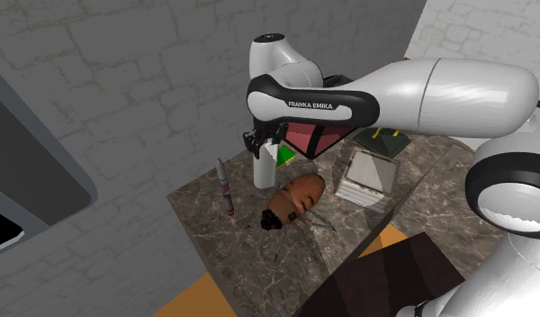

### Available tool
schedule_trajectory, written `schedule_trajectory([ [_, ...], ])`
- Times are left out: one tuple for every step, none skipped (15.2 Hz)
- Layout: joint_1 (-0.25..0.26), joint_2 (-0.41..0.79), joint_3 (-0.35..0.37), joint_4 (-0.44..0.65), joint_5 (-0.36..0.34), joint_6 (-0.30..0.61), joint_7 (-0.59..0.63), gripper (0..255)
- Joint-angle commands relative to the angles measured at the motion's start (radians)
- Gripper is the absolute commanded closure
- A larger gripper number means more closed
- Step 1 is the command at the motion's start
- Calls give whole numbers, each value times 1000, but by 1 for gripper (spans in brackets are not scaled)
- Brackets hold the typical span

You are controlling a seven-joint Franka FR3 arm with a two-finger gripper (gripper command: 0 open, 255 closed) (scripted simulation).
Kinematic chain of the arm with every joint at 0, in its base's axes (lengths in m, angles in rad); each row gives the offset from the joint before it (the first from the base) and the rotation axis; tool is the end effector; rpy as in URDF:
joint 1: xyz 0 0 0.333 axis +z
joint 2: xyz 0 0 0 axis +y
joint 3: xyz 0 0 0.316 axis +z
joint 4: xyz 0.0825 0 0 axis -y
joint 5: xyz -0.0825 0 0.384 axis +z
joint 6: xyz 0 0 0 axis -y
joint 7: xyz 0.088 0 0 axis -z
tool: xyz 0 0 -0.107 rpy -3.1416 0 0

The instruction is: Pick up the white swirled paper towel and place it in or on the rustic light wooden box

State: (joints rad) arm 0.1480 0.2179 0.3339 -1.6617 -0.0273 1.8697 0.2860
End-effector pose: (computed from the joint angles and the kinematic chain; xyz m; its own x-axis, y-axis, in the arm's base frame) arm 0.5618 0.2742 0.4845 0.9807 0.1955 -0.0105 0.1948 -0.9799 -0.0436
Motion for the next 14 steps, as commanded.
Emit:
schedule_trajectory([
  [1,2,1,29,-1,-28,1,255],
  [2,1,1,41,0,-41,1,255],
  [2,0,1,54,0,-54,1,255],
  [2,0,1,67,0,-67,2,255],
  [2,-1,2,80,0,-80,2,255],
  [3,-1,2,93,0,-94,2,255],
  [3,0,2,107,0,-107,2,255],
  [4,0,2,121,0,-121,3,255],
  [5,1,3,136,0,-135,3,255],
  [5,2,3,150,0,-149,4,255],
  [6,3,3,166,-1,-163,4,255],
  [7,5,3,181,-1,-177,5,255],
  [8,7,4,197,-2,-191,6,255],
  [9,9,4,214,-3,-205,7,255],
])
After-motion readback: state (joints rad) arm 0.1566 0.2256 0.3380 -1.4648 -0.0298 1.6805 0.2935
